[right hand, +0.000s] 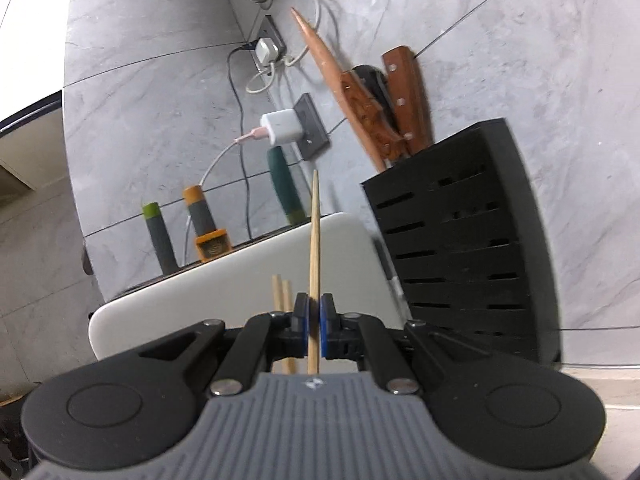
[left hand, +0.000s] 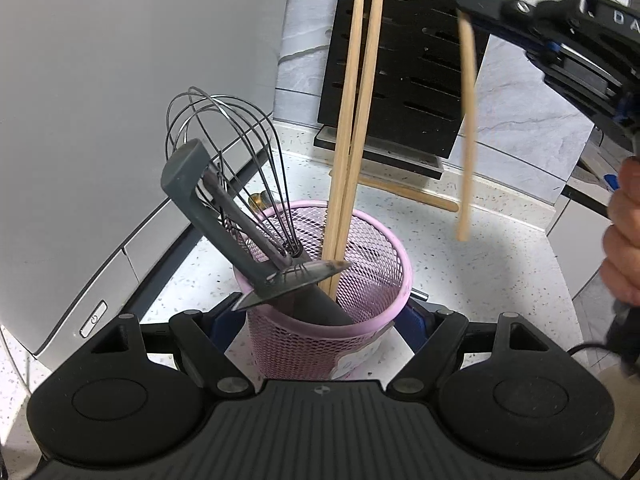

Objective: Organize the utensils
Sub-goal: 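Lift the chopstick with the right tool and carry it over the pink cup, then lower the chopstick into the pink cup and open the right tool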

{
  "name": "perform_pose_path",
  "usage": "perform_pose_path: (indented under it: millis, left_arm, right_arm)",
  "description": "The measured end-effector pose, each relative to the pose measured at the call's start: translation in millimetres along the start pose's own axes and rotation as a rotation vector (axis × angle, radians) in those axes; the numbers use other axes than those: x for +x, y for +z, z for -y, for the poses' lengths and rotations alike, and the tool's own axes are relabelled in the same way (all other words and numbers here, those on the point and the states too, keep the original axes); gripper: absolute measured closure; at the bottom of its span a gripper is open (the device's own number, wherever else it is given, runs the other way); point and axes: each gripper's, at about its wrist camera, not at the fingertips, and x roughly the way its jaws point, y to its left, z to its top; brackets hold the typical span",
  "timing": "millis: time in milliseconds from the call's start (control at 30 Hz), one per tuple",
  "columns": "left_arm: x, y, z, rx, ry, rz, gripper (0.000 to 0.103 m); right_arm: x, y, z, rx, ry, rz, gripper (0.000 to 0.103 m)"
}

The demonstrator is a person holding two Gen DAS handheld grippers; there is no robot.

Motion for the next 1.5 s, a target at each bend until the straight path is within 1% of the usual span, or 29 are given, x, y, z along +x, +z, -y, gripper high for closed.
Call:
perform_pose_path:
  millis: [67,167,333,533,700,900,1000,1233,1400,1500]
  left_arm:
    - [-0.3,-0.5,-0.4,-0.004,-0.002,0.002,0.012]
    - [-0.5,-0.8,-0.5,-0.007,-0.003,0.002,0.012]
    - [1.3,-0.2,0.8,-0.011,-0.007,0.002,0.012]
    - [2.0,-0.6,-3.8,-0.037,-0.029,-0.002,0.012]
    - [2.1,0.9,-3.5,-0.038,-0.030,-0.001,0.012]
    - [0.6,-1.9,-6.5,-0.035,-0.034,0.002,0.012]
    - [0.6,-2.3,-6.0,-0.033,-0.034,0.001,0.012]
    - [-0.4,-3.3,-5.9,-0.033,-0.035,0.003,0.012]
    - [-0.3,-3.5,-5.6,-0.033,-0.034,0.003,0.012]
    - [-0.3,-3.2,-5.6,-0.034,-0.035,0.003,0.012]
  right_arm:
    - [4.6,-3.1,-3.4,0.021,0.040,0.020,0.101]
    - [12.3,-7.4,-10.8,0.023,0.063,0.036,0.101]
    - [23.9,-25.0,-20.9,-0.081,0.048,0.021,0.101]
    - [15.8,-39.6,-18.1,-0.153,0.034,-0.021,0.101]
    - [3.7,-43.2,-10.5,-0.159,0.015,-0.087,0.101]
    - [1.6,-49.3,-7.9,-0.160,0.008,-0.154,0.101]
    - [8.1,-50.0,-8.8,-0.158,0.009,-0.187,0.101]
    - [32.5,-62.3,-12.6,-0.169,0.027,-0.307,0.101]
    - [42.6,-63.0,-9.6,-0.131,0.022,-0.333,0.101]
    - [49.3,-62.4,-11.2,-0.136,0.009,-0.349,0.101]
